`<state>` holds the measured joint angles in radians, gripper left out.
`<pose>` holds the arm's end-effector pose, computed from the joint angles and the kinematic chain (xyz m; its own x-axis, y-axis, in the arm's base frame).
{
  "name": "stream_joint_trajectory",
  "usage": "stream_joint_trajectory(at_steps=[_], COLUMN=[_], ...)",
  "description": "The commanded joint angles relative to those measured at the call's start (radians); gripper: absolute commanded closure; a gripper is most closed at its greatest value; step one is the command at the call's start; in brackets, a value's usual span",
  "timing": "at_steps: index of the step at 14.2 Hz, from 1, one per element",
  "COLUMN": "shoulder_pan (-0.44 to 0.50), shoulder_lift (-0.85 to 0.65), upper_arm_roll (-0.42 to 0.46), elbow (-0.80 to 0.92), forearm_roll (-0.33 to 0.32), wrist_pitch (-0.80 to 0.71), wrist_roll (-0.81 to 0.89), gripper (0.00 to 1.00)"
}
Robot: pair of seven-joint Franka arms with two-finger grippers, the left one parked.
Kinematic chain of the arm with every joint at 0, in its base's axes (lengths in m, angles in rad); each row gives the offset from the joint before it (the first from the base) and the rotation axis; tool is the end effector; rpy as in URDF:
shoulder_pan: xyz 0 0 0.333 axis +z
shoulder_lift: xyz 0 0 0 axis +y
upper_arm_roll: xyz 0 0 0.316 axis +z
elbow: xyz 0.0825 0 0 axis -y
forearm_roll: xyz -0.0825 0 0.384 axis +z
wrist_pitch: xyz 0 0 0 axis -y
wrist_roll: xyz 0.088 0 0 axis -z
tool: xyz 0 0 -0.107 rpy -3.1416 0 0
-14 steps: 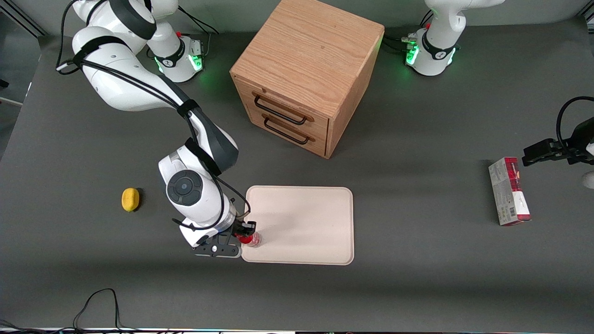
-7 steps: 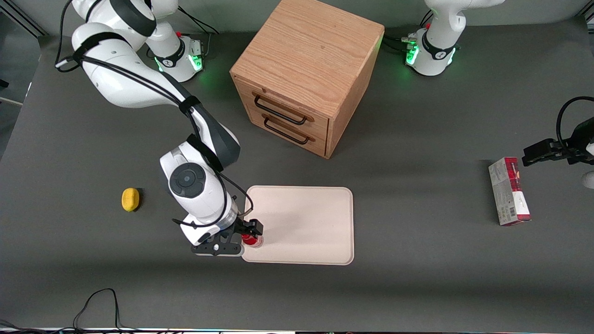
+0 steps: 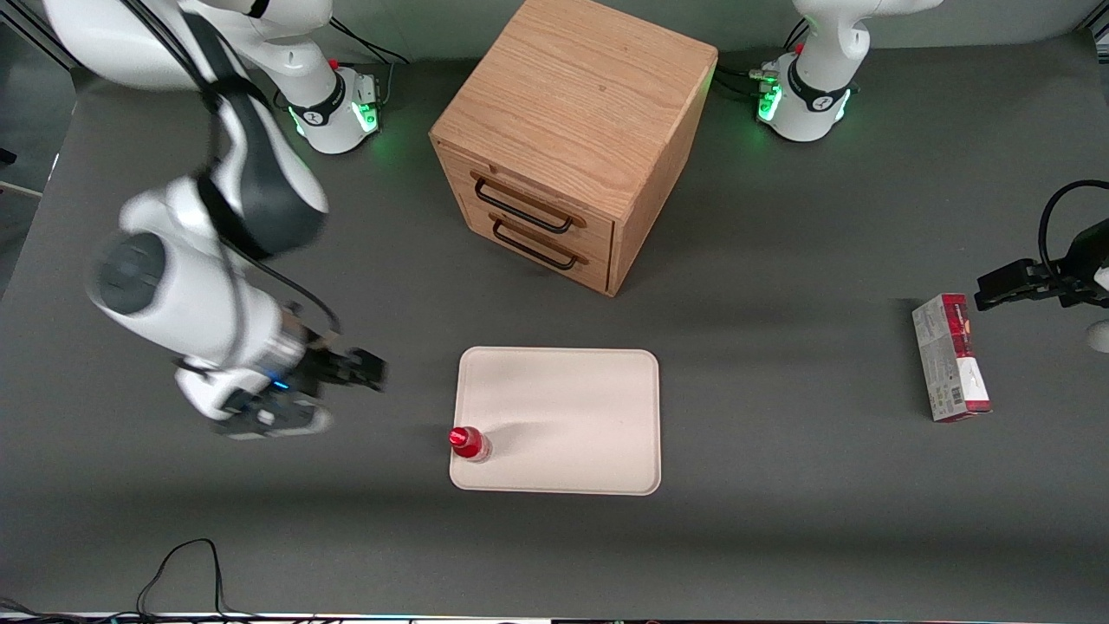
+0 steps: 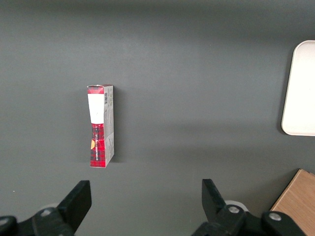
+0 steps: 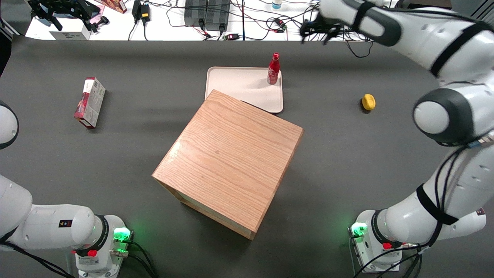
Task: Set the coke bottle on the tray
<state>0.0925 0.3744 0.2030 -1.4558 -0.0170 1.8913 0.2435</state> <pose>0.6547 0.1768 0.4810 0.9979 0.0386 0.0524 0.0423 -0.9965 -0.0721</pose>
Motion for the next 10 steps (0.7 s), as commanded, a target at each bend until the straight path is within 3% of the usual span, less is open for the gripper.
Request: stream_joint_trajectory(at_steps=[1, 5, 10], shoulder_pan=[-0.036, -0.051, -0.066], shoulder_lift=[-0.262, -0.446, -0.463], upper_arm_roll=[-0.069, -0.172, -0.185], elbow=[-0.292, -0.428, -0.419], forearm_roll=[0.034, 0.032, 0.025], wrist_pitch=[0.008, -0.046, -0.113], wrist_roll=[-0.079, -0.082, -0.069], gripper=[0.00, 0.00, 0.00])
